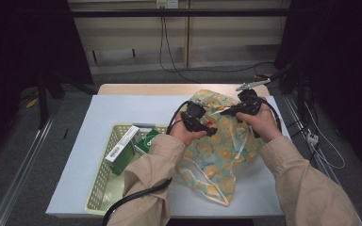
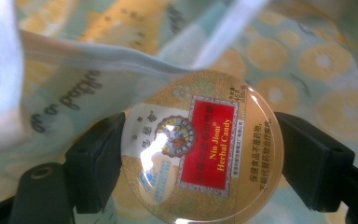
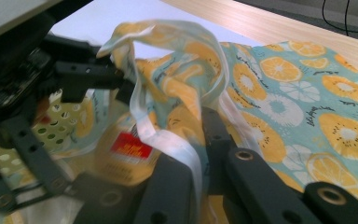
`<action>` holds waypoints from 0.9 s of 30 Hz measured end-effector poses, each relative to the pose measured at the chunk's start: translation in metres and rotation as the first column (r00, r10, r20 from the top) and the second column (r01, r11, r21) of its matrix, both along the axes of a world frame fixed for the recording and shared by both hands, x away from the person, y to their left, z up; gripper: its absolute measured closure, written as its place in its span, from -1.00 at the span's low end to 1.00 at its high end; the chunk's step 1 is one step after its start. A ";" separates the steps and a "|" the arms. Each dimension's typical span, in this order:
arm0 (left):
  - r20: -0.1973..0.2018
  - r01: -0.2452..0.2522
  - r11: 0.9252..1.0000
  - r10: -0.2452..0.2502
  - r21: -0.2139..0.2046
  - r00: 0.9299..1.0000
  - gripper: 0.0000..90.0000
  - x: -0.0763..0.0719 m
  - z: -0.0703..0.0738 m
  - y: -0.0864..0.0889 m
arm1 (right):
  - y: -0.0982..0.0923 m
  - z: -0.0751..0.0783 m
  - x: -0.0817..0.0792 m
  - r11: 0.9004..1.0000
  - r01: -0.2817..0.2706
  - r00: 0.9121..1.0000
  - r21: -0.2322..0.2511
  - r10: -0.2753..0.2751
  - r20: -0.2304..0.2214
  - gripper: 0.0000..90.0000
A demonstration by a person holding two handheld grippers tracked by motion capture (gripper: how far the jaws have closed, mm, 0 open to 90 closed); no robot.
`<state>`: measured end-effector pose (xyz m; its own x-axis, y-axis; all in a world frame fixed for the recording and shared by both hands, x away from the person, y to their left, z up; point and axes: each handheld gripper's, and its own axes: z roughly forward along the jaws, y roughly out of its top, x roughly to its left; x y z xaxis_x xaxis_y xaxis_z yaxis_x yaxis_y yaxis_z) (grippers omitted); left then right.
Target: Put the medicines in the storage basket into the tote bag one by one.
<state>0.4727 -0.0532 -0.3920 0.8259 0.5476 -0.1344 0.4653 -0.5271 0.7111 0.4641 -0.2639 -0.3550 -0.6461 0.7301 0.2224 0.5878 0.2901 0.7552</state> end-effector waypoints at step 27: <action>0.034 0.006 1.000 -0.005 -0.030 0.999 -0.73 -0.023 0.035 0.054 | 0.005 -0.007 -0.009 1.000 0.005 1.000 -0.031 -0.005 -0.019 0.99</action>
<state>0.4501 0.0008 -0.3571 0.8332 0.5392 -0.1227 0.4376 -0.5075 0.7423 0.4555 -0.2591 -0.3625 -0.6381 0.7402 0.2121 0.6039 0.3102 0.7342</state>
